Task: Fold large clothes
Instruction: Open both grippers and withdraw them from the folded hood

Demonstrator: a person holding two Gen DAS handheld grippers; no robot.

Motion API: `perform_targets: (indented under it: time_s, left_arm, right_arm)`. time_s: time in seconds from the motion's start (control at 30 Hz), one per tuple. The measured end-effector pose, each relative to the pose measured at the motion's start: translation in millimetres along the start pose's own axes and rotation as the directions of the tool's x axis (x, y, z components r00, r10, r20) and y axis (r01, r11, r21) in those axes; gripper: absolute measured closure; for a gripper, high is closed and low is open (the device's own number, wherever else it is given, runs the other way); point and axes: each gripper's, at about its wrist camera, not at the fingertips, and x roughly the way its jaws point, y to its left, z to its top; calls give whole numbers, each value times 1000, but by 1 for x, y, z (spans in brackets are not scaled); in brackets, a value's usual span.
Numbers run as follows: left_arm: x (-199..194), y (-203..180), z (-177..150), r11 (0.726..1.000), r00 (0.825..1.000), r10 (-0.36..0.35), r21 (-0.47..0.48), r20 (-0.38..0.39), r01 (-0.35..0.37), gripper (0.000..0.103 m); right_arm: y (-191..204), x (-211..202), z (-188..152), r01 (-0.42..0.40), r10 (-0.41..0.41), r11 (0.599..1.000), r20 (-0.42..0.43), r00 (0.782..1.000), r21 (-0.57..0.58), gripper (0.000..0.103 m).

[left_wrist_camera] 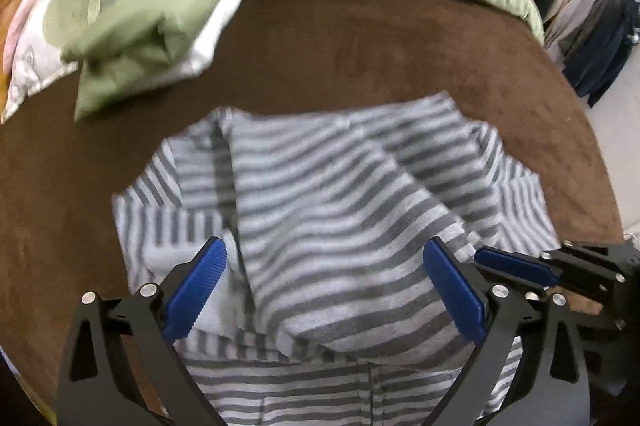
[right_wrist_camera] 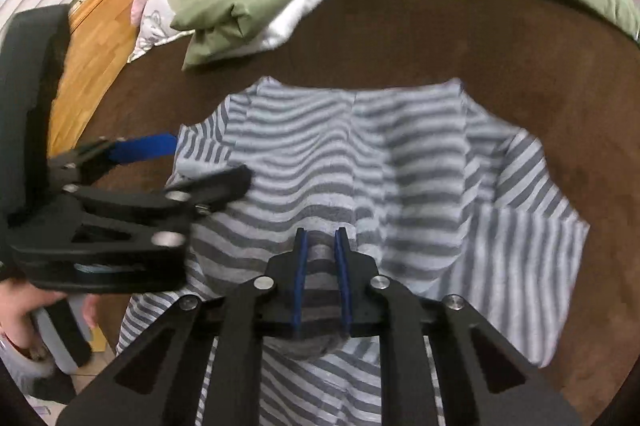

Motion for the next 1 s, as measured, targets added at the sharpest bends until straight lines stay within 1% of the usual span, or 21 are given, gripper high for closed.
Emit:
perform_targets:
  time_s: [0.03, 0.1, 0.13, 0.2, 0.3, 0.37, 0.47, 0.53, 0.6, 0.67, 0.73, 0.87, 0.9, 0.97, 1.0]
  left_arm:
    - [7, 4, -10, 1000, 1000, -9, -30, -20, 9, 7]
    - [16, 9, -24, 998, 999, 7, -58, -51, -10, 7]
    - [21, 10, -35, 998, 997, 28, -55, -75, -32, 8]
    - [30, 13, -49, 997, 993, 51, -47, -103, -56, 7]
    - [40, 19, -65, 997, 991, 47, -57, -124, -54, 6]
    - [50, 23, -72, 996, 990, 37, -73, -138, -48, 6]
    - [60, 30, -75, 993, 991, 12, -111, -136, -27, 5]
    - [63, 31, -75, 994, 992, 5, -110, -127, -19, 5]
    - [63, 31, -76, 995, 993, -1, -104, -121, -12, 5]
    - [63, 31, -77, 996, 993, -3, -93, -120, -8, 5]
    - [62, 31, -76, 995, 992, -9, -96, -128, -3, 5]
    - [66, 42, -70, 992, 991, -48, -119, -127, 32, 5]
    - [65, 45, -68, 992, 990, -56, -118, -127, 41, 6]
    - [58, 50, -65, 994, 991, -53, -102, -124, 40, 6]
    - [53, 50, -63, 995, 992, -46, -89, -115, 36, 6]
  right_arm:
    - [4, 5, -7, 3, -3, 1000, -11, 1000, -7, 88]
    - [6, 12, -17, -4, 4, 1000, -27, 1000, 1, 88]
    - [7, 15, -22, 1, 0, 1000, -32, 999, 9, 88]
    - [7, 22, -29, 33, -33, 999, -42, 999, 5, 88]
    - [4, 39, -39, 54, -52, 998, -79, 996, 26, 88]
    - [4, 49, -44, 79, -78, 997, -85, 993, 8, 88]
    - [1, 60, -44, 94, -93, 996, -81, 992, 11, 88]
    - [-3, 64, -43, 90, -88, 996, -79, 993, 22, 87]
    - [-4, 63, -44, 88, -86, 996, -76, 993, 22, 87]
    - [-2, 61, -46, 94, -94, 996, -73, 993, -2, 87]
    - [0, 60, -45, 91, -91, 996, -78, 993, -9, 84]
    - [1, 53, -42, 69, -69, 998, -77, 995, -3, 83]
    - [2, 49, -42, 67, -68, 998, -74, 995, -12, 81]
    - [6, 39, -43, 60, -62, 998, -66, 996, -33, 68]
    - [10, 31, -43, 61, -64, 997, -55, 996, -48, 53]
